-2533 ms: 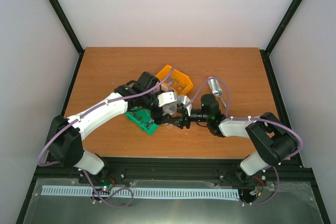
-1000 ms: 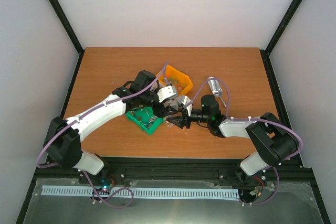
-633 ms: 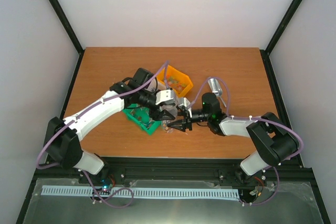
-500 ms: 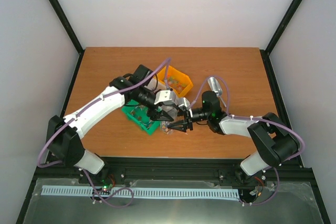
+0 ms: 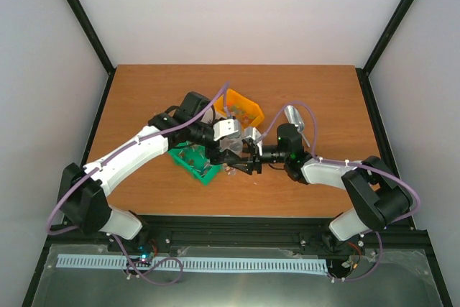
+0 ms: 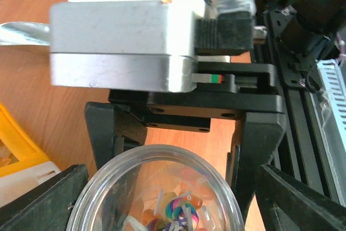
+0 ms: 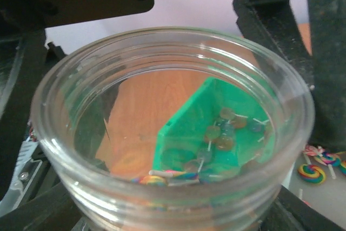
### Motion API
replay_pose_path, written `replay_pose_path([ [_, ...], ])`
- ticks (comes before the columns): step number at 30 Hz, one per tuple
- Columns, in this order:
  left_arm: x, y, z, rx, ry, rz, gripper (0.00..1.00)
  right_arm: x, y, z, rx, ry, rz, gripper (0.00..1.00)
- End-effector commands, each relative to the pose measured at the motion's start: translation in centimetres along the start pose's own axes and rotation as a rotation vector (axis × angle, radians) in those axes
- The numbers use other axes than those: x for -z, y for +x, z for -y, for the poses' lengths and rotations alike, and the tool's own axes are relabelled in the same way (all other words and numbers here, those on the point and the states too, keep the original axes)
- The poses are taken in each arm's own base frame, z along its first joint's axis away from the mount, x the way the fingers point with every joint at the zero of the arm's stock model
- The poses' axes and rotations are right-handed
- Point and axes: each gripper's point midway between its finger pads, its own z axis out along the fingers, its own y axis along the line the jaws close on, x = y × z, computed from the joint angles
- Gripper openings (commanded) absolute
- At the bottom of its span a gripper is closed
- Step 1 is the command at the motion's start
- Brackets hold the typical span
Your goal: Pack the candies
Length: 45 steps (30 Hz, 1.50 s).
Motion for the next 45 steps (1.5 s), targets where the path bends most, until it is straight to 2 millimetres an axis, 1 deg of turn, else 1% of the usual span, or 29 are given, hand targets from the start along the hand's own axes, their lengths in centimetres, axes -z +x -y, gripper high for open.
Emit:
replay_pose_path([
  [1, 0.3, -1.0, -0.5, 0.112, -0.046, 0.052, 0.85, 0.7, -2.1, 2.9, 0.02, 0.156, 0.067, 0.1],
  [6, -0.3, -0.8, -0.9, 0.155, -0.045, 0.051, 0.77, 0.9, -2.6, 3.1, 0.018, 0.172, 0.083, 0.09],
  [8, -0.2, -0.9, -0.7, 0.147, -0.033, 0.059, 0.73, 0.9, -2.5, 2.9, 0.023, 0.166, 0.077, 0.09],
  [10, 0.0, -1.2, -0.2, 0.124, -0.007, 0.07, 0.68, 0.8, -2.3, 2.3, 0.031, 0.131, 0.067, 0.09],
  [12, 0.4, -1.4, 0.9, 0.086, 0.051, 0.082, 0.62, 0.8, -2.3, 1.2, 0.043, 0.062, 0.062, 0.09],
  [13, 0.6, -1.6, 1.8, 0.065, 0.098, 0.089, 0.59, 0.8, -2.3, 0.4, 0.045, 0.015, 0.062, 0.09],
  [14, 1.0, -1.7, 2.9, 0.03, 0.154, 0.097, 0.56, 0.8, -2.4, -0.5, 0.048, -0.035, 0.063, 0.1],
  [15, 1.6, -2.0, 4.6, 0.004, 0.24, 0.114, 0.55, 0.9, -2.5, -1.2, 0.051, -0.082, 0.066, 0.1],
  [16, 1.9, -2.0, 5.4, -0.036, 0.281, 0.123, 0.54, 0.9, -2.7, -2.0, 0.05, -0.129, 0.065, 0.1],
  [17, 2.7, -2.7, 6.7, -0.077, 0.343, 0.156, 0.54, 1.0, -2.8, -2.5, 0.044, -0.164, 0.065, 0.1],
  [19, 3.7, -2.8, 8.5, -0.108, 0.423, 0.168, 0.53, 1.1, -3.2, -3.4, 0.037, -0.224, 0.066, 0.1],
  [20, 4.1, -3.0, 8.9, -0.147, 0.443, 0.177, 0.53, 1.2, -3.5, -3.8, 0.035, -0.248, 0.067, 0.1],
  [23, 4.8, -3.2, 9.7, -0.179, 0.491, 0.168, 0.51, 1.3, -4.2, -4.3, 0.017, -0.288, 0.07, 0.1],
  [24, 4.8, -3.3, 9.7, -0.167, 0.497, 0.16, 0.52, 1.3, -4.4, -4.2, 0.017, -0.284, 0.072, 0.1],
  [26, 4.3, -3.4, 8.7, -0.123, 0.464, 0.143, 0.57, 1.1, -4.7, -3.6, 0.019, -0.246, 0.078, 0.1],
  [29, 3.1, -3.4, 6.0, -0.059, 0.305, 0.125, 0.75, 0.8, -4.5, -2.1, 0.024, -0.156, 0.075, 0.09],
  [31, 2.8, -3.2, 4.5, -0.039, 0.2, 0.117, 0.82, 0.7, -4.2, -0.9, 0.026, -0.089, 0.069, 0.09],
  [33, 2.6, -3.2, 3.6, -0.001, 0.164, 0.101, 0.86, 0.7, -4.0, -0.2, 0.031, -0.043, 0.069, 0.09],
  [36, 2.3, -3.1, 2.3, 0.043, 0.098, 0.102, 0.87, 0.7, -3.8, 0.8, 0.028, 0.016, 0.069, 0.09],
  [40, 1.6, -3.0, 0.8, 0.115, 0.042, 0.113, 0.86, 0.8, -3.9, 2.2, 0.024, 0.099, 0.086, 0.09],
  [45, 1.1, -2.7, -0.8, 0.17, -0.029, 0.108, 0.85, 1.1, -4.3, 3.2, 0.021, 0.17, 0.117, 0.08],
])
